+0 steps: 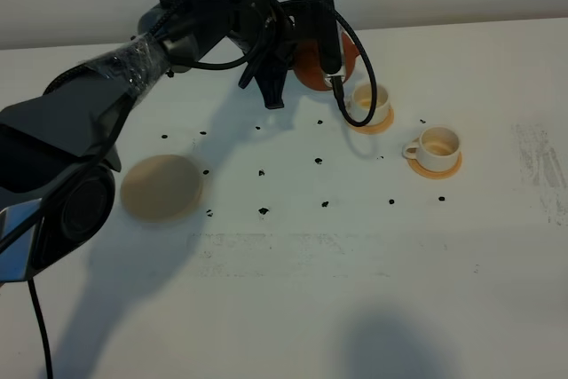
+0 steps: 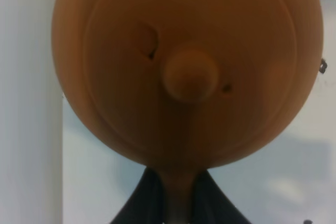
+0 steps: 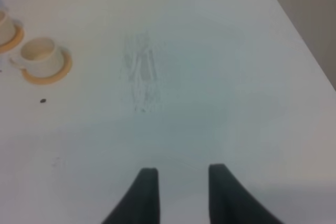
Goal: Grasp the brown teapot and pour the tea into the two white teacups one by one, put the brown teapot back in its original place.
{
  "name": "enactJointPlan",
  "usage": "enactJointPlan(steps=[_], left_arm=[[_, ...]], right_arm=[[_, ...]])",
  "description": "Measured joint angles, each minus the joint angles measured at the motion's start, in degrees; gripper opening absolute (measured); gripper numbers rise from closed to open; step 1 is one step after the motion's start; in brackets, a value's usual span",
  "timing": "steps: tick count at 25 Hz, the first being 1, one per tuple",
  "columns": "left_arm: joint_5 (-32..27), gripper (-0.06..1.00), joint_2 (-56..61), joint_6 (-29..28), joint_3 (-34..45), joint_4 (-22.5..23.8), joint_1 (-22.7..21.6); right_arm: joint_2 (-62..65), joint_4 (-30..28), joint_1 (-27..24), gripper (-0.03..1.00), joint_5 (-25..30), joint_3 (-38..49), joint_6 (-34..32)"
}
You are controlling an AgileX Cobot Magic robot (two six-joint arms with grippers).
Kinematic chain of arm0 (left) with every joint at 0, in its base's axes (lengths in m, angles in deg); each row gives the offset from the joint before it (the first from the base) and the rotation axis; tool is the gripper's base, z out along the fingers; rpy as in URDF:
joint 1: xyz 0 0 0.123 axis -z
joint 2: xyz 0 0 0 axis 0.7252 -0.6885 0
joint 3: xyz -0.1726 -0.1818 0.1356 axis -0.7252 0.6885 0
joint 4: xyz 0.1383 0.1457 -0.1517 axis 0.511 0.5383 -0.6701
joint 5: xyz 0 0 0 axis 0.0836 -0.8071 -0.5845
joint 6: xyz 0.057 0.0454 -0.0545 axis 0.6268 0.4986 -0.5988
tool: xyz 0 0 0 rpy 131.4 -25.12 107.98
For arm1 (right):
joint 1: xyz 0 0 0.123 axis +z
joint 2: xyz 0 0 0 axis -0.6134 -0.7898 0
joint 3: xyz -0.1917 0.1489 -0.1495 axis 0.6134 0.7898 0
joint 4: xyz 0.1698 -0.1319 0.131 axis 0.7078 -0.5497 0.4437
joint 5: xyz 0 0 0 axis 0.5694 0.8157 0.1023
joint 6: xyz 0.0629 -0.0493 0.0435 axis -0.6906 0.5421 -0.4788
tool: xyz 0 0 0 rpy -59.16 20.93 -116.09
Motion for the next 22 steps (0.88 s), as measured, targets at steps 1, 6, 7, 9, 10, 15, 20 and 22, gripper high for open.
enactJointPlan(steps=[1, 6, 7, 9, 10, 15, 20, 22], left_arm=[[0.24, 0.09, -0.08, 0.18, 0.00, 0.29, 0.06], [1.09, 0.09, -0.75, 0.78, 0.00, 2.08, 0.12], [1.12, 0.09, -0.88, 0.92, 0.00, 2.72, 0.12], [1.23, 0.09, -1.15, 1.15, 0.00, 4.26, 0.12], [1.37, 0.09, -1.15, 1.26, 0.00, 4.71, 0.18], [3.04, 0.09, -1.15, 1.37, 0.00, 5.45, 0.64], [4.21, 0.09, -1.15, 1.45, 0.00, 7.48, 1.52], [4.31, 0.09, -1.25, 1.45, 0.00, 8.15, 1.79]], right_arm=[[0.00, 0.00, 0.00, 0.23, 0.00, 0.00, 0.00], [0.00, 0.00, 0.00, 0.23, 0.00, 0.00, 0.00], [0.00, 0.00, 0.00, 0.23, 0.00, 0.00, 0.00], [0.00, 0.00, 0.00, 0.23, 0.00, 0.00, 0.00], [0.00, 0.00, 0.00, 0.23, 0.00, 0.00, 0.00], [0.00, 0.00, 0.00, 0.23, 0.00, 0.00, 0.00], [0.00, 0.00, 0.00, 0.23, 0.00, 0.00, 0.00], [0.00, 0.00, 0.00, 0.23, 0.00, 0.00, 0.00]])
